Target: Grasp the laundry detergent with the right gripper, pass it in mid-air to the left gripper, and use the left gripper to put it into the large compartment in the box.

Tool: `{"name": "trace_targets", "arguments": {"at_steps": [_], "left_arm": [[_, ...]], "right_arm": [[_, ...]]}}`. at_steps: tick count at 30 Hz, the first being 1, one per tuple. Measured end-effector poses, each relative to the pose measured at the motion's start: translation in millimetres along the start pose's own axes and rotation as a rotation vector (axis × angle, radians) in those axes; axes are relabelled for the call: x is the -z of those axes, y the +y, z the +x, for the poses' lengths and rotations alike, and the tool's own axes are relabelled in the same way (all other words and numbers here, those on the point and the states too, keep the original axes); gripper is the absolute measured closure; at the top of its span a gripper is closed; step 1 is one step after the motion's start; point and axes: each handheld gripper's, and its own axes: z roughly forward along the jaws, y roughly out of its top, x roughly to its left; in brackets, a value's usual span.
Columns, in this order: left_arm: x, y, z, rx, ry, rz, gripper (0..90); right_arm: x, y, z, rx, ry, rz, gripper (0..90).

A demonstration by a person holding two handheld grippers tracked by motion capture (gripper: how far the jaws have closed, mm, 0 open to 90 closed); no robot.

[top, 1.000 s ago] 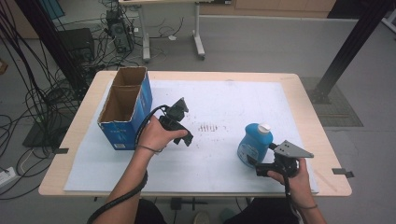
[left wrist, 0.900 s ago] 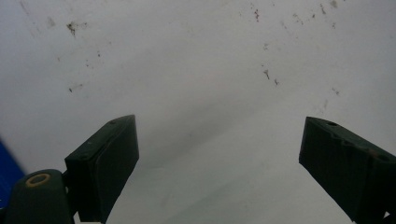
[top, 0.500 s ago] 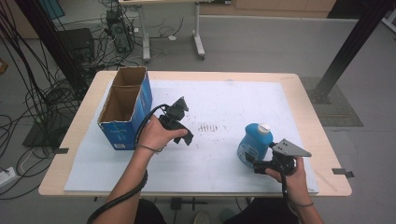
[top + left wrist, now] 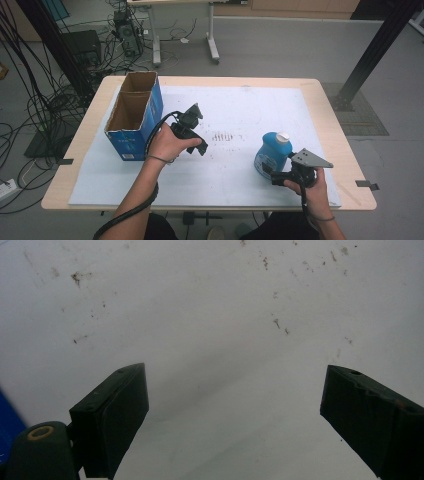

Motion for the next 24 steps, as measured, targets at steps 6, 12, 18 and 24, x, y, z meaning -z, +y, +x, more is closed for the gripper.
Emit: {"name": "trace_targets", "arguments": {"at_steps": [6,12,18,24], "left_arm": [[-1.3,-0.3,-0.7,-0.001,0.0,0.006,12.4],[-0.7,0.6,-1.5,-0.002,0.002,0.003,12.4],[1.0,2.2,-2.5,-0.007,0.002,-0.001,12.4],[1.5,2.1,-3.4,-0.009,0.003,-0.001,12.0]], "right_arm": [[1.2,0.0,-0.1,0.001,0.004,-0.006,9.8],[1.5,-0.4,0.6,0.004,0.008,-0.008,9.8],[2.2,0.7,-0.2,0.003,0.006,-0.011,9.9],[3.2,-0.2,-0.3,0.003,0.004,-0.009,10.0]]}}
